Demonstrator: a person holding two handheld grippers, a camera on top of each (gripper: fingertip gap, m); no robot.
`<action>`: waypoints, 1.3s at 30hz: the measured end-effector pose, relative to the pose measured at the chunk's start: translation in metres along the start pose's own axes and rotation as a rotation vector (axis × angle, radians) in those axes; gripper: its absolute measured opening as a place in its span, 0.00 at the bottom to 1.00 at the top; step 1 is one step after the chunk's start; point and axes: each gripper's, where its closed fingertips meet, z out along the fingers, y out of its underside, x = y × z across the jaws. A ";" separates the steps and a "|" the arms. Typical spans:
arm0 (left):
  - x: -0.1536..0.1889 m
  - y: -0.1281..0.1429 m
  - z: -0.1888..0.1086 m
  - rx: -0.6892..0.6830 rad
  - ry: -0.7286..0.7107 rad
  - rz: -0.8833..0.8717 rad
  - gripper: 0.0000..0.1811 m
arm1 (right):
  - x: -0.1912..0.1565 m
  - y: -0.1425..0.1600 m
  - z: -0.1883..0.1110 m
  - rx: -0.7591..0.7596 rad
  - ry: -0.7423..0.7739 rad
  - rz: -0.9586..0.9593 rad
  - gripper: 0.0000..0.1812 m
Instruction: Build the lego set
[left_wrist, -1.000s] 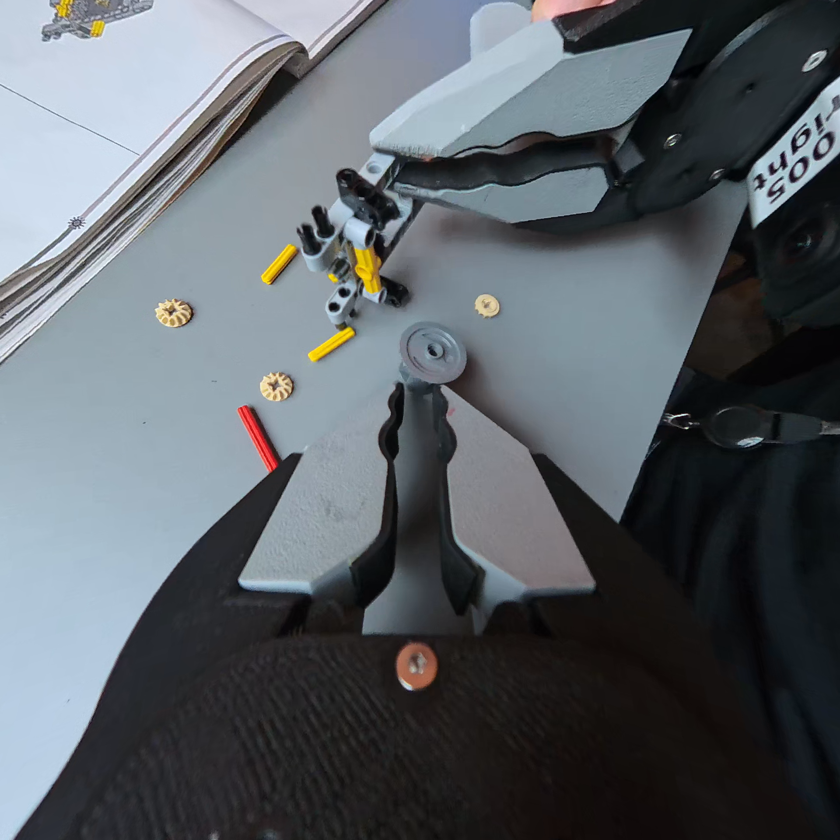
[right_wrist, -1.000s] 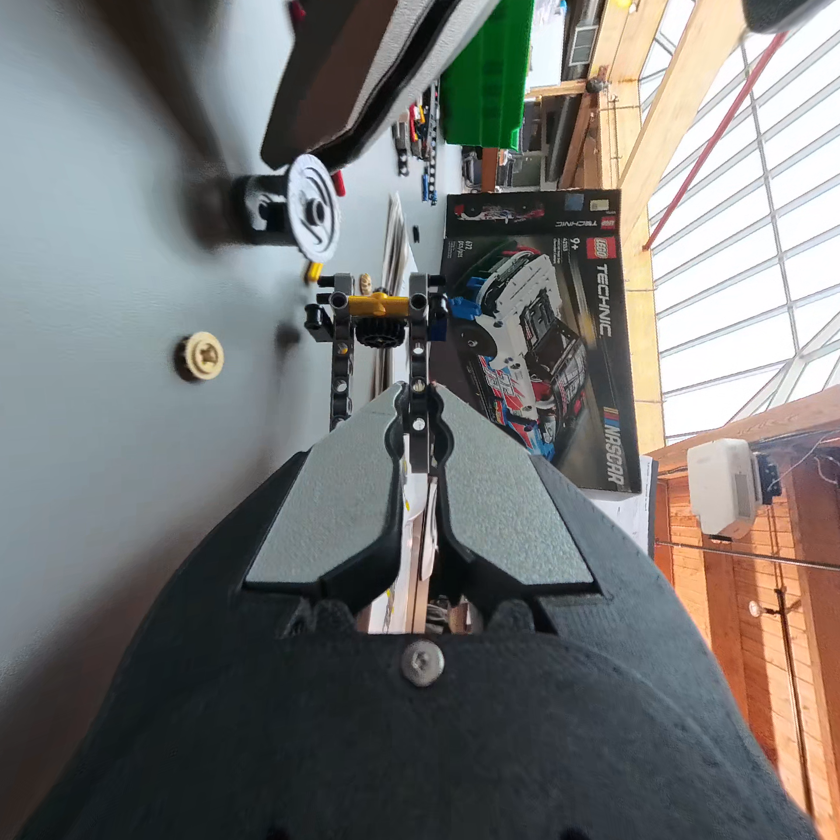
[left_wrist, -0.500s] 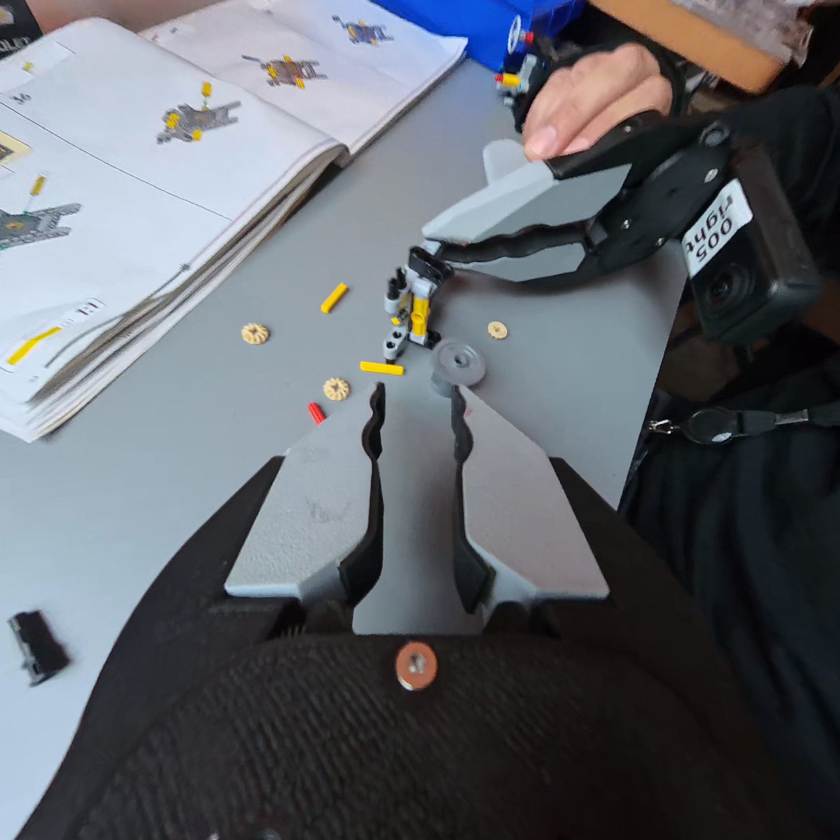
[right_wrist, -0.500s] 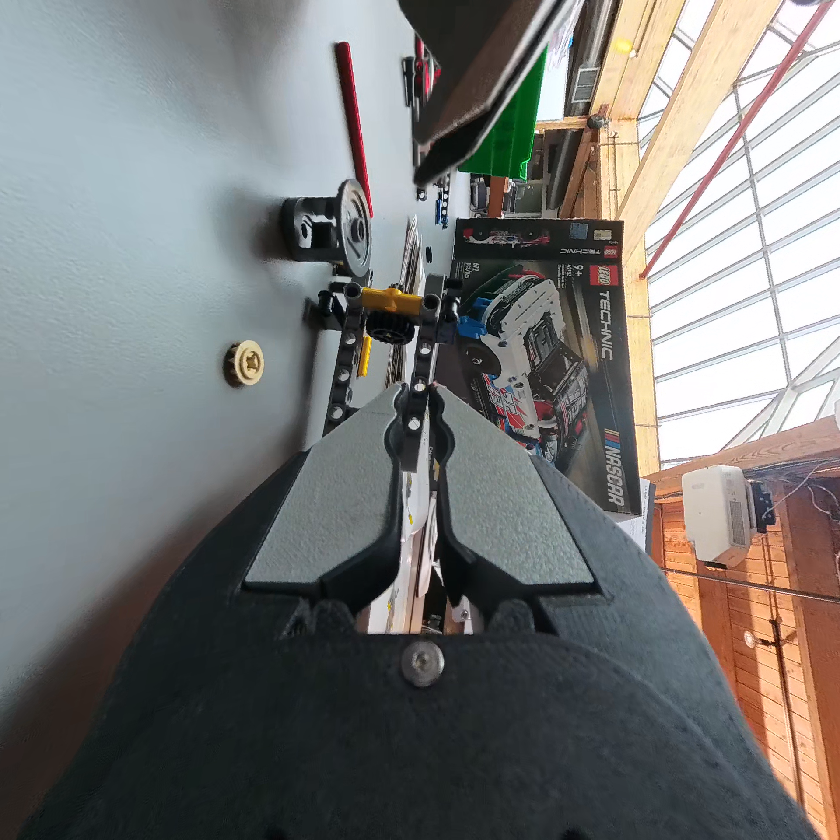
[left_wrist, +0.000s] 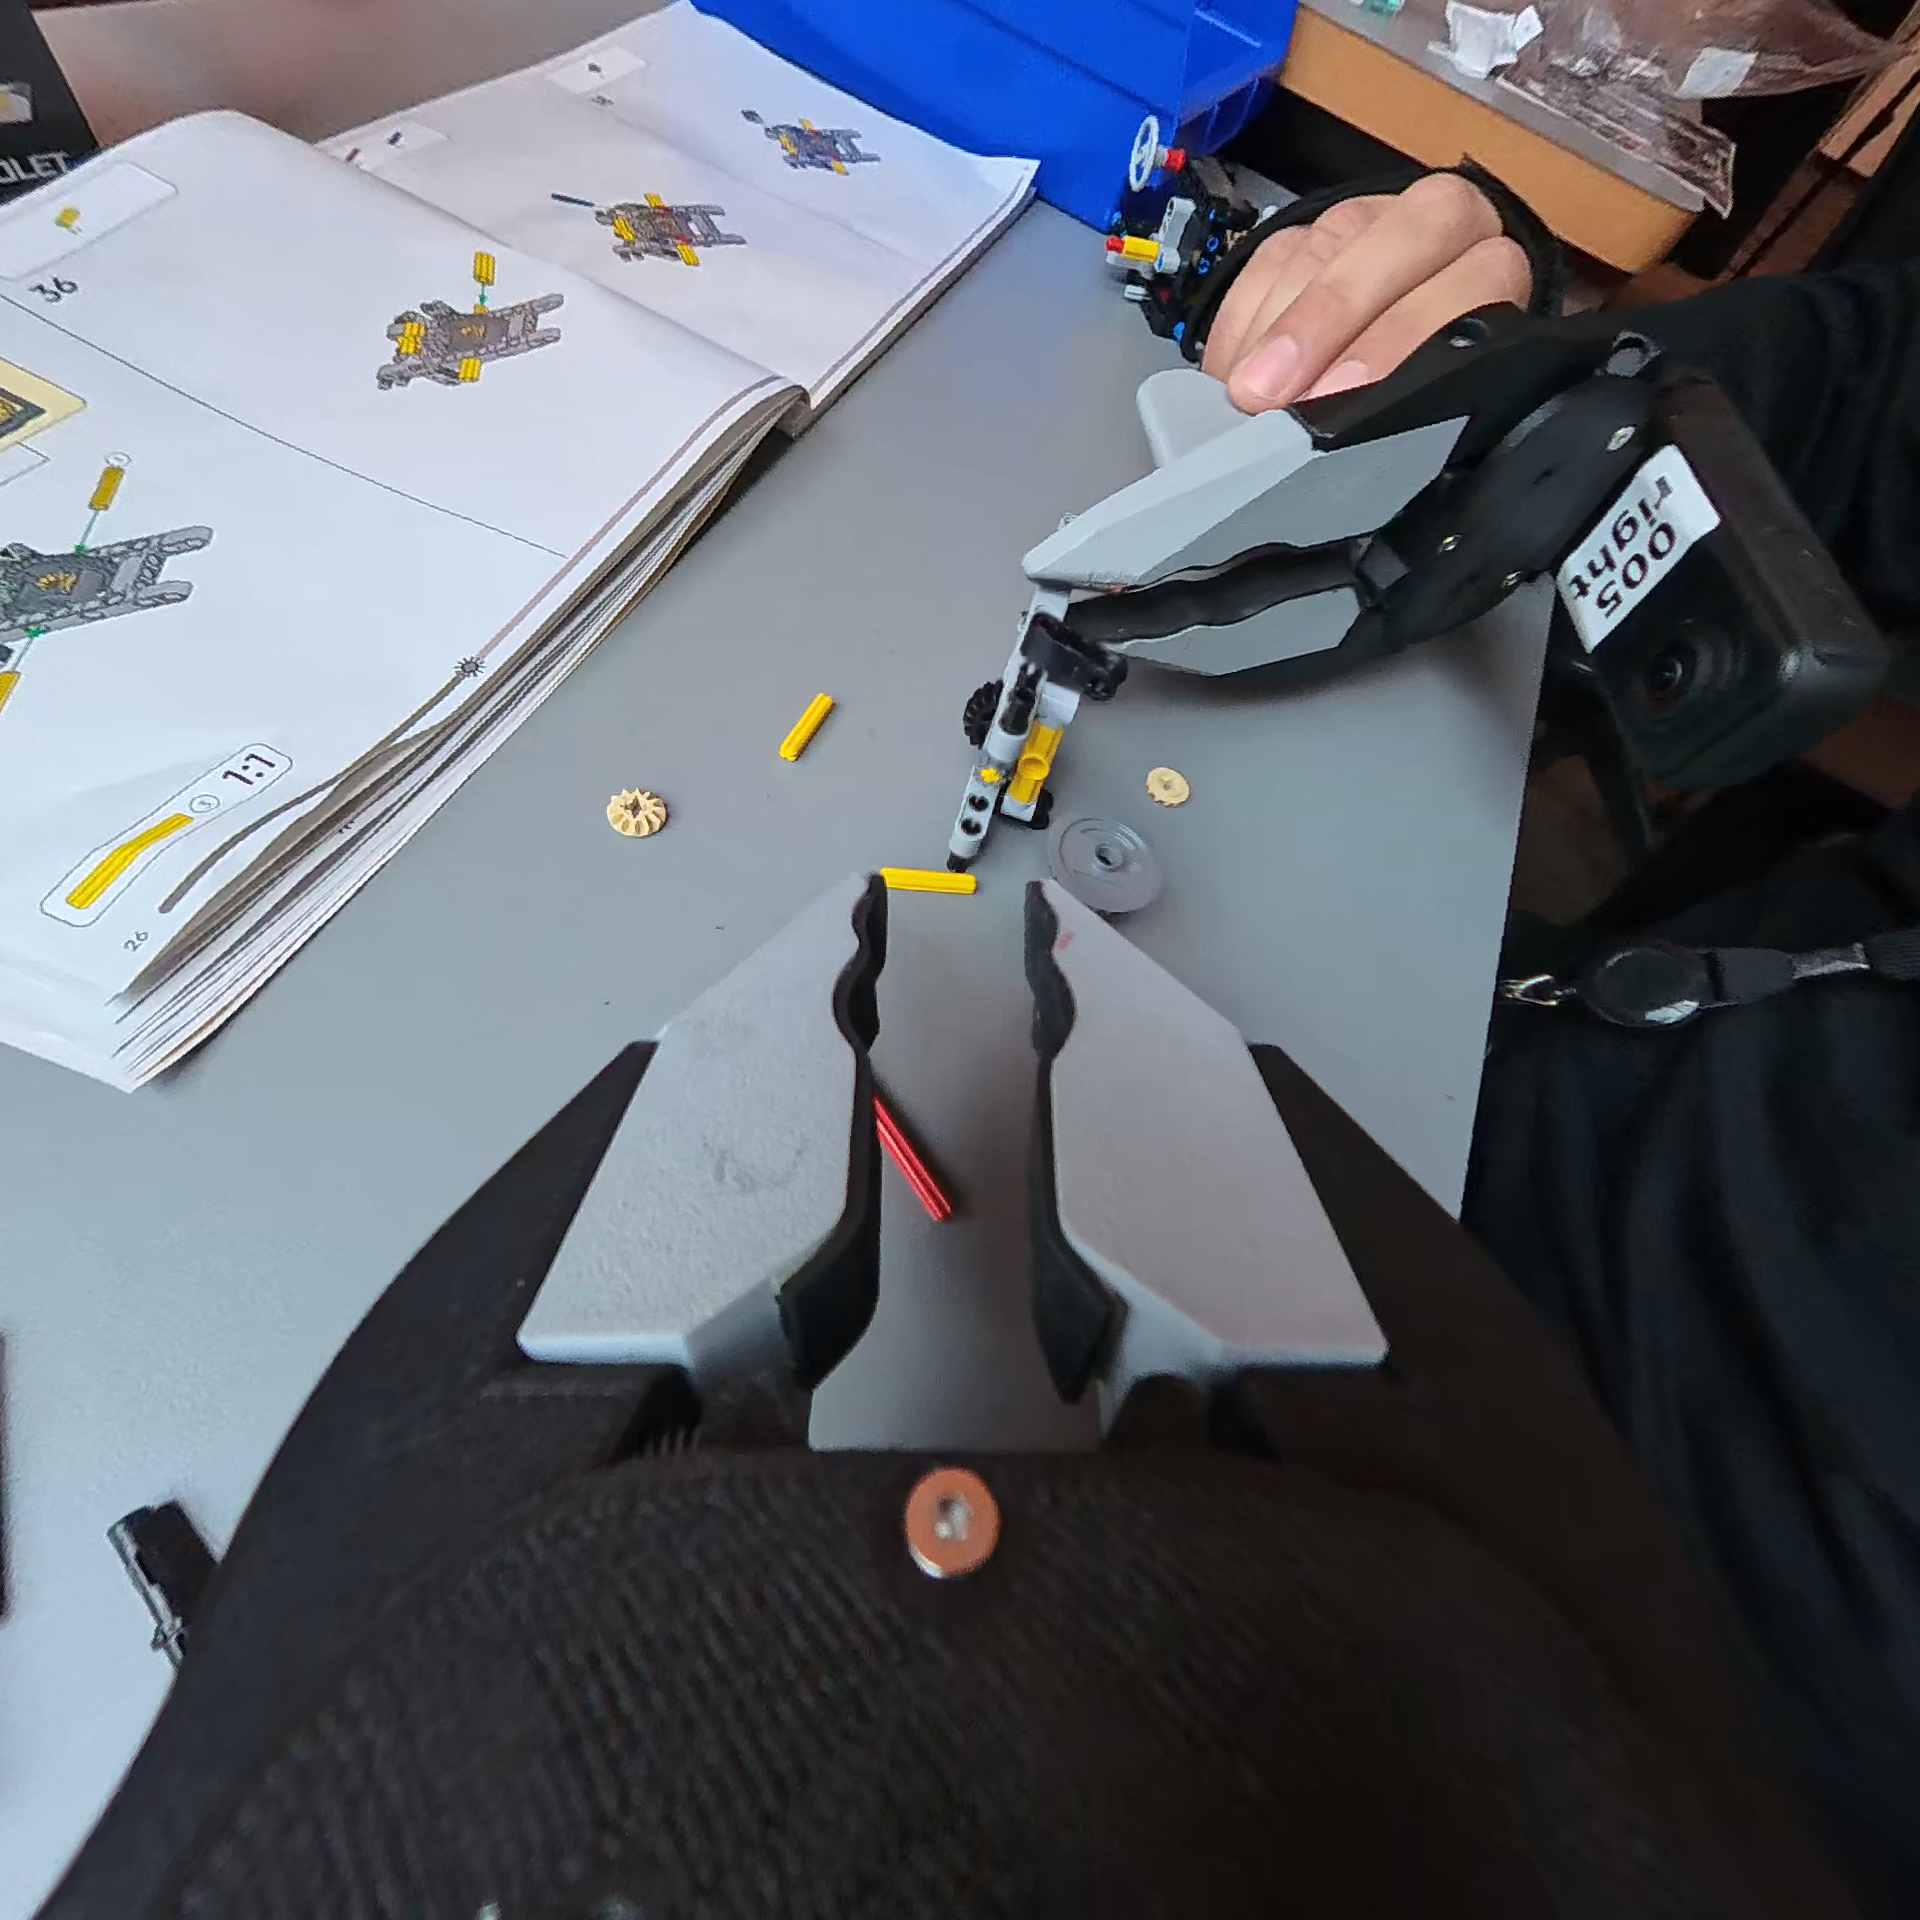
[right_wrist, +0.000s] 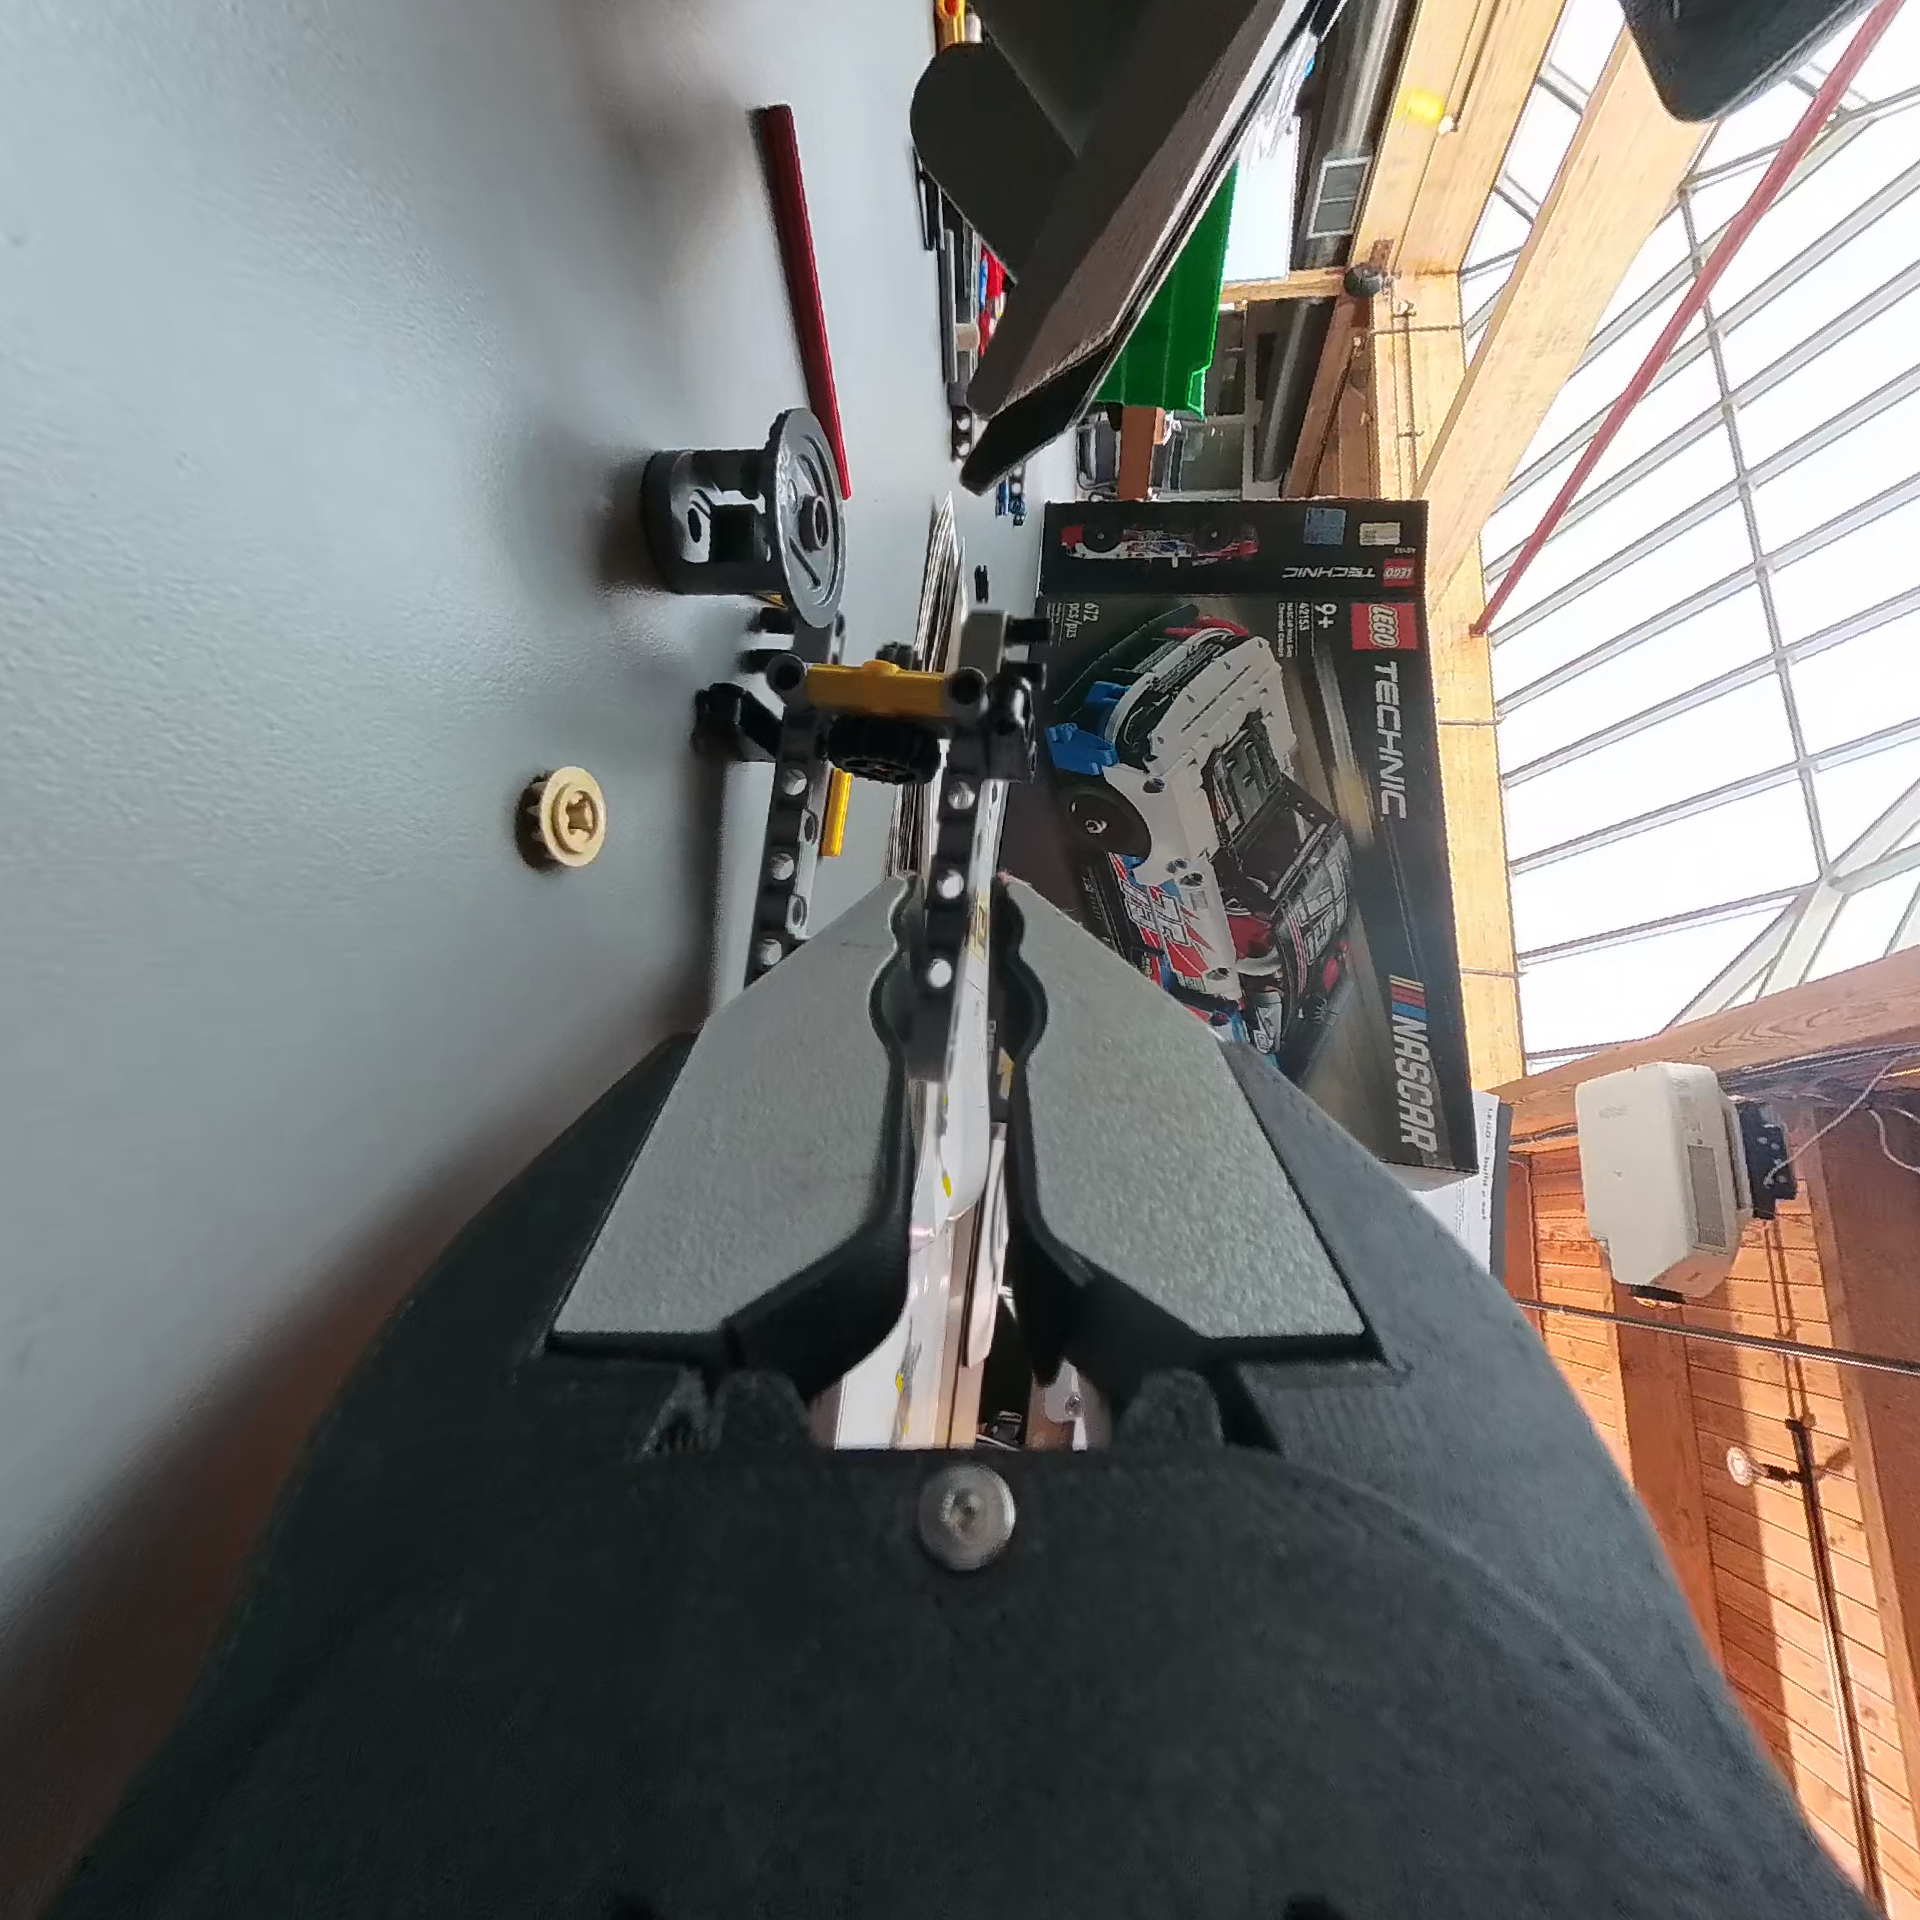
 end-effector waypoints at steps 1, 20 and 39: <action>0.001 0.001 0.001 -0.006 0.005 -0.001 0.13 | 0.000 0.001 0.000 -0.003 -0.002 0.002 0.05; 0.017 0.011 0.004 -0.052 0.048 0.007 0.15 | 0.000 0.005 -0.003 -0.013 -0.014 0.044 0.08; 0.022 0.010 0.000 -0.038 0.086 -0.017 0.15 | -0.002 0.008 -0.011 0.000 -0.032 0.098 0.09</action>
